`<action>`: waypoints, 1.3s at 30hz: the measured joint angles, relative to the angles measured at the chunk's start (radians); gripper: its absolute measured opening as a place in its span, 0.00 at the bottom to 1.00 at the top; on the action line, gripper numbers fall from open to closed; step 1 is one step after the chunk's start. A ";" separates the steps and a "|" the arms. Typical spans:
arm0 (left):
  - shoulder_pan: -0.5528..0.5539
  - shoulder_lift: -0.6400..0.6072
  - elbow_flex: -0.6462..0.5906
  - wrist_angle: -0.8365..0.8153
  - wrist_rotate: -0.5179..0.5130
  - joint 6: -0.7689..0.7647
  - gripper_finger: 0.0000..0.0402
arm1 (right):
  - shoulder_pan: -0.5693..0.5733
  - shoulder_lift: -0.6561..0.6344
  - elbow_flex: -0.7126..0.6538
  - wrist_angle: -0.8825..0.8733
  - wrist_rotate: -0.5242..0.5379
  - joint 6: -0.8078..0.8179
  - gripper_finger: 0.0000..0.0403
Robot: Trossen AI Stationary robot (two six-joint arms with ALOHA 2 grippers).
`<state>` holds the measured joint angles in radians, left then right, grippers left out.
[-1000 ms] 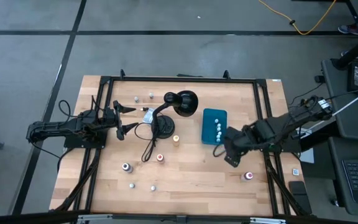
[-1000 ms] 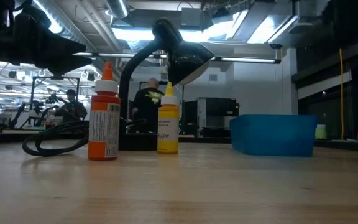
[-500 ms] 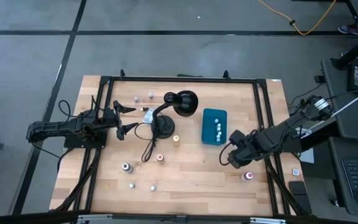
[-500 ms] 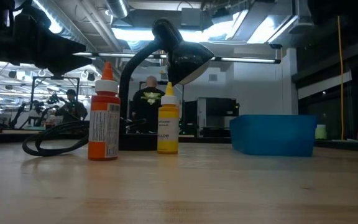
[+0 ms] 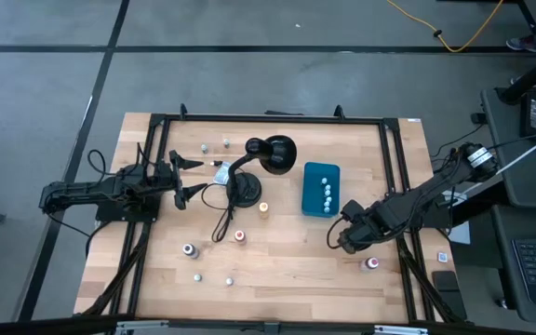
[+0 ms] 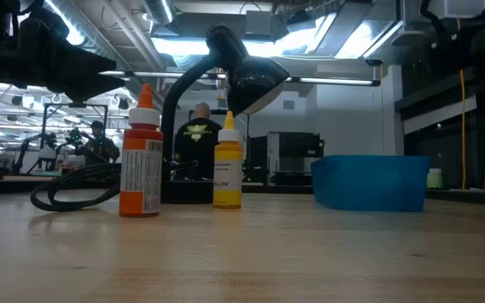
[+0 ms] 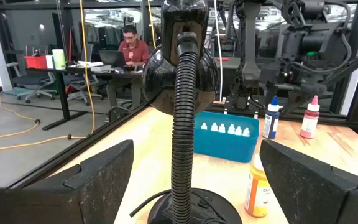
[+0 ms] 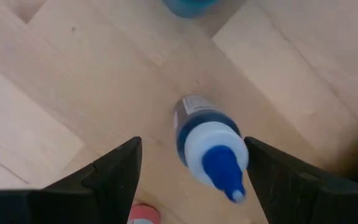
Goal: Pick & Place food coloring
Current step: Put the large blue food coloring bottle into the blue bin
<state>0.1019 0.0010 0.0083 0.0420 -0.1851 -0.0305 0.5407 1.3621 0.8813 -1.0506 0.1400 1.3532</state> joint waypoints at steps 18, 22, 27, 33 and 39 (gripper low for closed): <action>0.000 0.000 0.000 0.000 0.000 0.000 0.86 | 0.000 0.000 -0.084 0.093 -0.012 -0.001 0.56; 0.000 0.000 0.000 0.000 0.000 0.000 0.86 | 0.000 0.000 -0.084 0.093 -0.022 0.000 0.49; 0.000 0.000 0.000 0.000 0.000 0.000 0.86 | 0.000 0.000 -0.084 0.093 -0.030 0.000 0.39; 0.000 0.000 0.000 0.000 0.000 0.000 0.86 | 0.000 -0.028 -0.060 0.058 -0.043 0.000 0.37; 0.000 0.000 0.000 0.000 0.000 0.000 0.86 | -0.024 -0.069 0.071 -0.156 -0.011 0.005 0.39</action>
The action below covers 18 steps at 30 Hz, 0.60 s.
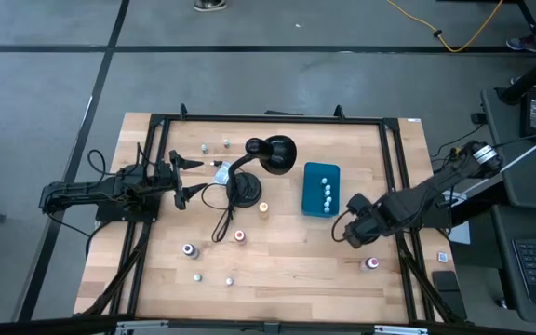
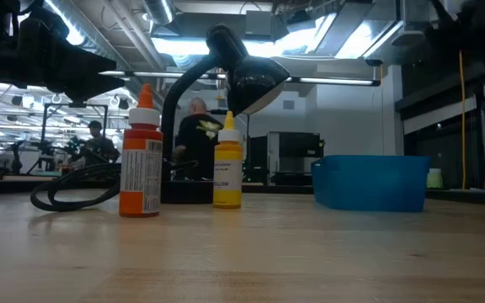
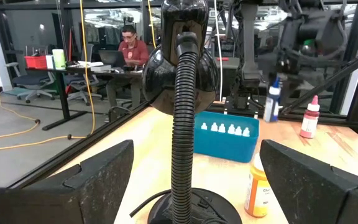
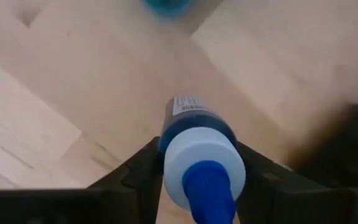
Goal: Pick & Place food coloring
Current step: Put the large blue food coloring bottle into the blue bin
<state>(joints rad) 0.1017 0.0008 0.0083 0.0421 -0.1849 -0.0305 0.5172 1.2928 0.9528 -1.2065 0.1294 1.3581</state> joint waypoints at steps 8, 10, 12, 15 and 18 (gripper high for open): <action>0.000 0.000 0.000 0.000 0.000 0.000 0.86 | -0.127 -0.002 0.227 -0.284 0.130 -0.079 0.38; 0.000 0.000 0.000 0.000 0.000 0.000 0.86 | -0.185 -0.003 0.265 -0.299 0.149 -0.146 0.39; 0.000 0.000 0.000 0.000 0.000 0.000 0.86 | -0.253 -0.003 0.285 -0.294 0.160 -0.226 0.38; 0.000 0.000 0.000 0.000 0.000 0.000 0.86 | -0.363 -0.002 0.290 -0.259 0.176 -0.357 0.37; 0.000 0.000 0.000 0.000 0.000 0.000 0.86 | -0.467 0.000 0.276 -0.188 0.185 -0.485 0.38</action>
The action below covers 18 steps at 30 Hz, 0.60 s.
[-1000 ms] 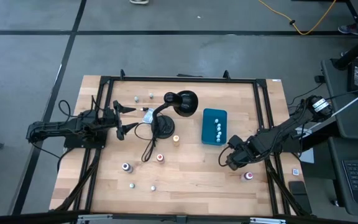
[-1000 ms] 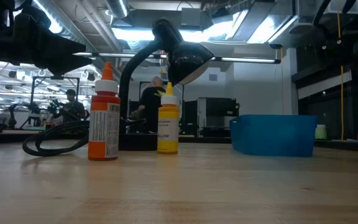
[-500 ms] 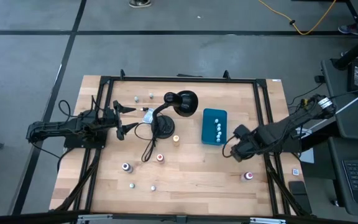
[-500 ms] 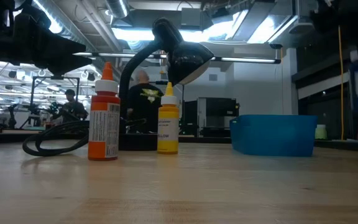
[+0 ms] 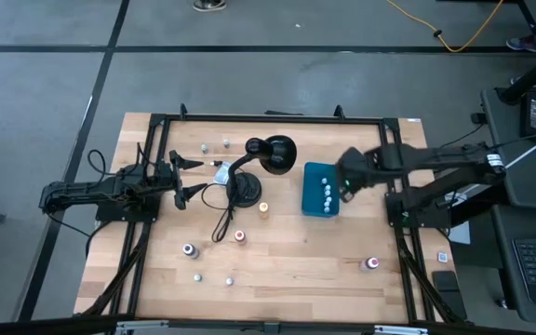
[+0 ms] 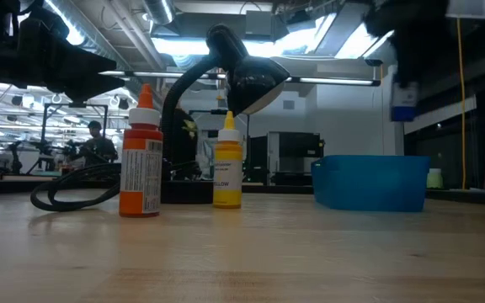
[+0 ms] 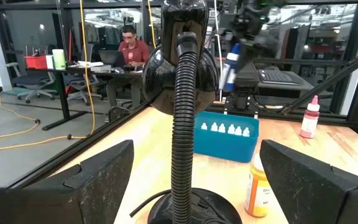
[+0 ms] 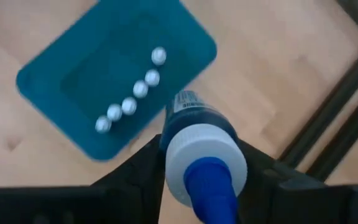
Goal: Pick & Place food coloring
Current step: Put the large blue food coloring bottle into the blue bin
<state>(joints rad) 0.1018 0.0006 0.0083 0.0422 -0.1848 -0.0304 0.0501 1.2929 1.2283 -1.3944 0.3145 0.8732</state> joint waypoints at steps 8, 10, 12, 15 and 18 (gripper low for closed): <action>0.000 0.000 0.000 0.000 0.000 0.000 0.86 | -0.189 0.082 -0.009 0.216 -0.025 -0.278 0.38; 0.000 0.000 0.000 0.000 0.000 0.000 0.86 | -0.218 0.113 -0.009 0.261 -0.048 -0.317 0.38; 0.000 0.000 0.000 0.000 0.000 0.000 0.86 | -0.241 0.143 -0.009 0.305 -0.063 -0.353 0.38; 0.000 0.000 0.000 0.000 0.000 0.000 0.86 | -0.268 0.186 -0.009 0.359 -0.084 -0.391 0.39; 0.000 0.000 0.000 0.000 0.000 0.000 0.86 | -0.286 0.227 -0.010 0.396 -0.107 -0.413 0.39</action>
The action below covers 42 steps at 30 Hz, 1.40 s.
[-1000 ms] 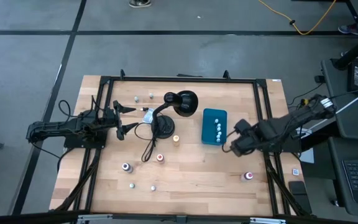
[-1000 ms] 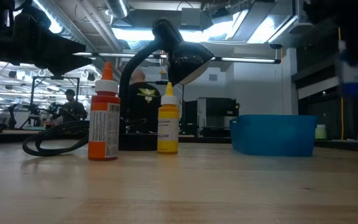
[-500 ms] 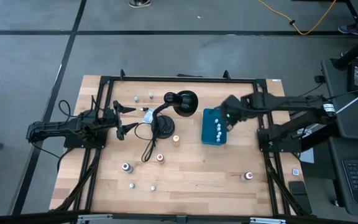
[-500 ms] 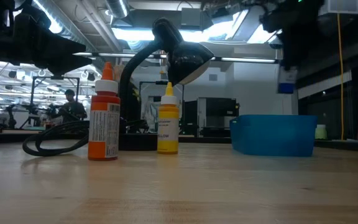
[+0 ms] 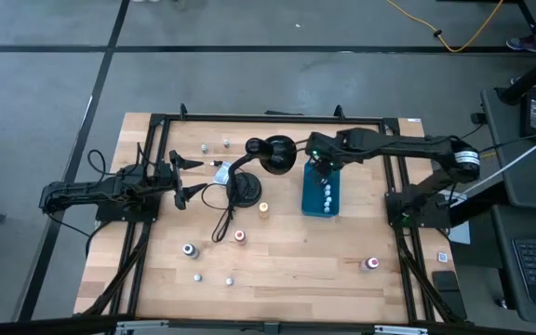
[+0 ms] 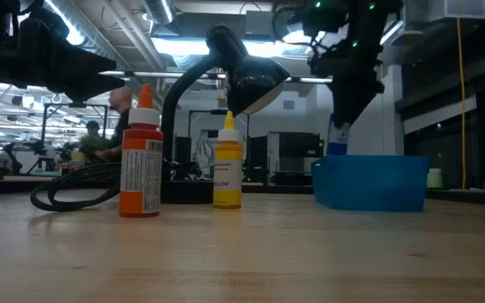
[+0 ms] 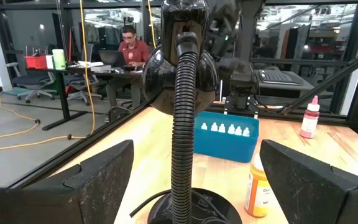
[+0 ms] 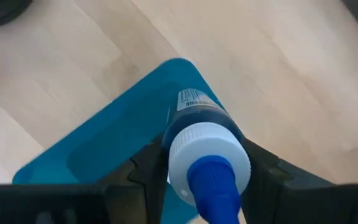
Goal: Pick & Place food coloring
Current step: Put the large blue food coloring bottle into the blue bin
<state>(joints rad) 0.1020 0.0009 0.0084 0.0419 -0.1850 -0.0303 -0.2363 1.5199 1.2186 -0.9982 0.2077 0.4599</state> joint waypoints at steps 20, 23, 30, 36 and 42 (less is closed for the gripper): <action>0.000 0.000 0.000 0.000 0.000 0.000 0.86 | -0.028 0.140 0.000 0.021 -0.053 -0.032 0.39; 0.000 0.000 0.000 0.000 0.000 0.000 0.86 | -0.035 0.142 0.000 0.021 -0.053 -0.031 0.39; 0.000 0.000 0.000 0.000 0.000 0.000 0.86 | -0.053 0.142 0.000 0.012 -0.052 -0.019 0.40; 0.000 0.000 0.000 0.000 0.000 0.000 0.86 | -0.057 0.140 0.000 0.024 -0.052 -0.015 0.40; 0.000 0.000 0.000 0.000 0.000 0.000 0.86 | -0.056 0.138 0.000 0.028 -0.061 -0.009 0.40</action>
<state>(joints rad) 0.1020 0.0007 0.0083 0.0419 -0.1851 -0.0303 -0.2928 1.6581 1.2182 -0.9707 0.1468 0.4509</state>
